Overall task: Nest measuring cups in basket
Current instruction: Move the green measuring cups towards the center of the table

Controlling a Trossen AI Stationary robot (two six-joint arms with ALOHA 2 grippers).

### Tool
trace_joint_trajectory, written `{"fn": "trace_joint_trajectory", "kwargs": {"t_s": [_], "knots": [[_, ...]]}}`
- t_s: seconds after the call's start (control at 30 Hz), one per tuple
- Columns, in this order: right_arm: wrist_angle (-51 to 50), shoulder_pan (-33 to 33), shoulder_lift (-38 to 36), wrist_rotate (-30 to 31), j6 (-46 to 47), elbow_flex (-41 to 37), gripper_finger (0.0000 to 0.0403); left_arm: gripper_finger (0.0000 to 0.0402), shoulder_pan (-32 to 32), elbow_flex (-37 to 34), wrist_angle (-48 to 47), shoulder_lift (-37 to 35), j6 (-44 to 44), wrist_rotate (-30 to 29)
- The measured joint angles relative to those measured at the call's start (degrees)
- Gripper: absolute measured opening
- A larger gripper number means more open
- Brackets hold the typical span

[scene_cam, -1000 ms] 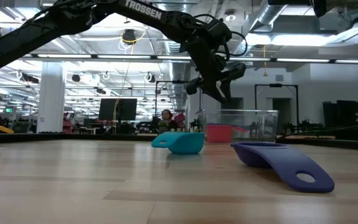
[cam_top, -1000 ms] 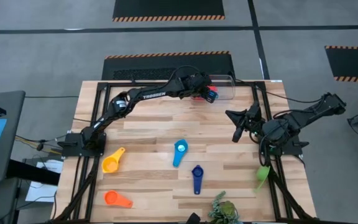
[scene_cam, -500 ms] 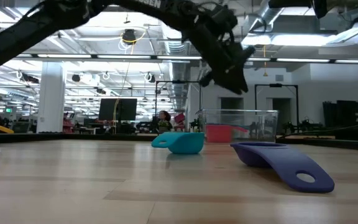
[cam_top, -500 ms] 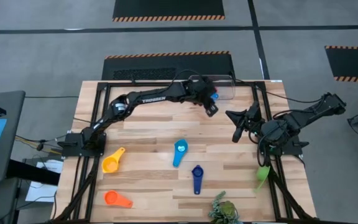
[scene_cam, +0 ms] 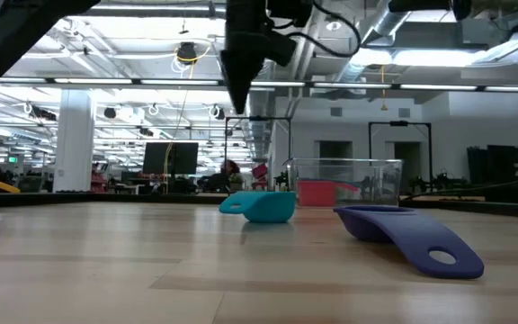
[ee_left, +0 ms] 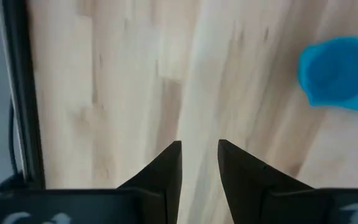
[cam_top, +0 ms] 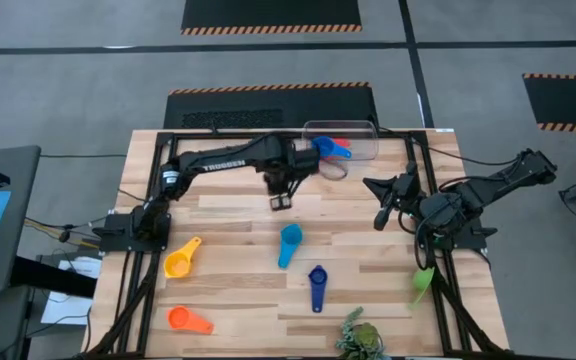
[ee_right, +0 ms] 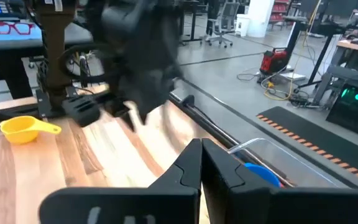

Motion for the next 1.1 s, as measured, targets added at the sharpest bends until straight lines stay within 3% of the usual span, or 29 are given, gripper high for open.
{"fn": "trace_joint_trajectory", "kwargs": {"t_s": [0.23, 0.33, 0.63, 0.77, 0.93, 1.1], "knots": [[-0.76, -0.39, 0.09, -0.28, -0.83, 0.02, 0.0026, 0.0093, -4.53, -9.96, 1.47, -7.05, -1.52, 0.47], [-2.59, -0.32, 0.03, -5.42, 3.34, 0.07, 0.0026, 0.0093, -6.53, -17.76, 3.44, -12.28, -3.82, -0.51], [-27.15, 0.04, 0.76, -25.02, 43.95, 0.02, 0.0026, 0.008, -11.22, -44.54, 14.27, -34.27, -13.79, -5.62], [-33.73, 3.03, 2.14, -33.91, 55.65, 0.02, 0.0014, 0.0076, -12.42, -54.34, 20.6, -43.63, -16.86, -6.08], [-35.92, 9.09, 4.77, -44.81, 68.18, 0.06, 0.0007, 0.007, -13.43, -61.96, 24.89, -52.5, -20.64, -6.32], [-43.91, 16.69, 11.71, -51.88, 80.96, 4.35, 0.0005, 0.0066, -14.36, -64.81, 25.18, -57.09, -22.71, -6.38]]}}
